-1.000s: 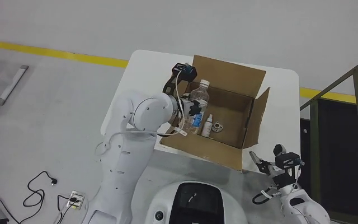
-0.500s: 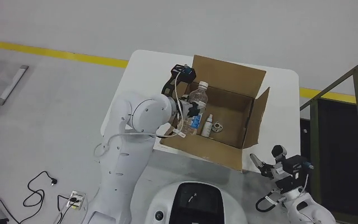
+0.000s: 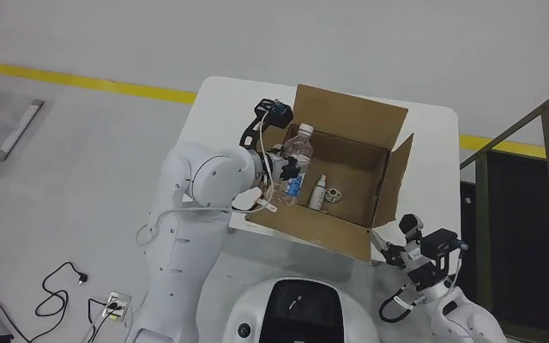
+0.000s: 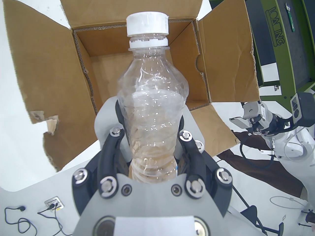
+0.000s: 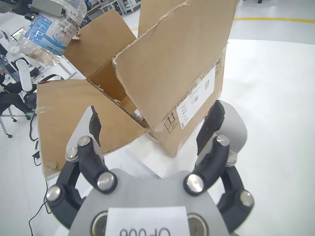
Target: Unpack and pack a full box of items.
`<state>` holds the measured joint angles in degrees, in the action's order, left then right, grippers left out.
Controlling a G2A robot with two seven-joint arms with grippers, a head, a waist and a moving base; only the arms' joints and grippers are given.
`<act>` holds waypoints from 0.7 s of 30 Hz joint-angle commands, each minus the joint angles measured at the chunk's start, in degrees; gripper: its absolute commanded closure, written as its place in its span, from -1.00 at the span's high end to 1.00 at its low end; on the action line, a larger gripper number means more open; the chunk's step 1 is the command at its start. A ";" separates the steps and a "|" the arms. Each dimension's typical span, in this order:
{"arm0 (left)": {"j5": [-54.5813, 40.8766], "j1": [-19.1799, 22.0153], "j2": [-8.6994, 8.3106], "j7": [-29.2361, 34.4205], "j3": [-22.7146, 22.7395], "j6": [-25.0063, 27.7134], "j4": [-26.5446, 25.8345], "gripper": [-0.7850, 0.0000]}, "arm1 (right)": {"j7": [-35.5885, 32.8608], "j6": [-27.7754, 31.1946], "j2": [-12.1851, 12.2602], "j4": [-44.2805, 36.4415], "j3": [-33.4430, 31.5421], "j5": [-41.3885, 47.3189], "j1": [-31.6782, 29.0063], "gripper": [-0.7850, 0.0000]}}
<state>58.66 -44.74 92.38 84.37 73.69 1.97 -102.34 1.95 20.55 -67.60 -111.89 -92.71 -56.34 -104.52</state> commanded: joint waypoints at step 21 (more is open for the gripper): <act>1.87 0.31 -2.91 2.74 4.99 -2.02 -5.57 -1.00 | -1.30 -13.43 -1.07 -0.58 3.41 0.48 4.07 -1.00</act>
<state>60.06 -44.43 89.65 87.12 78.19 0.13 -107.70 0.42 7.37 -68.65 -112.39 -89.14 -55.99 -100.42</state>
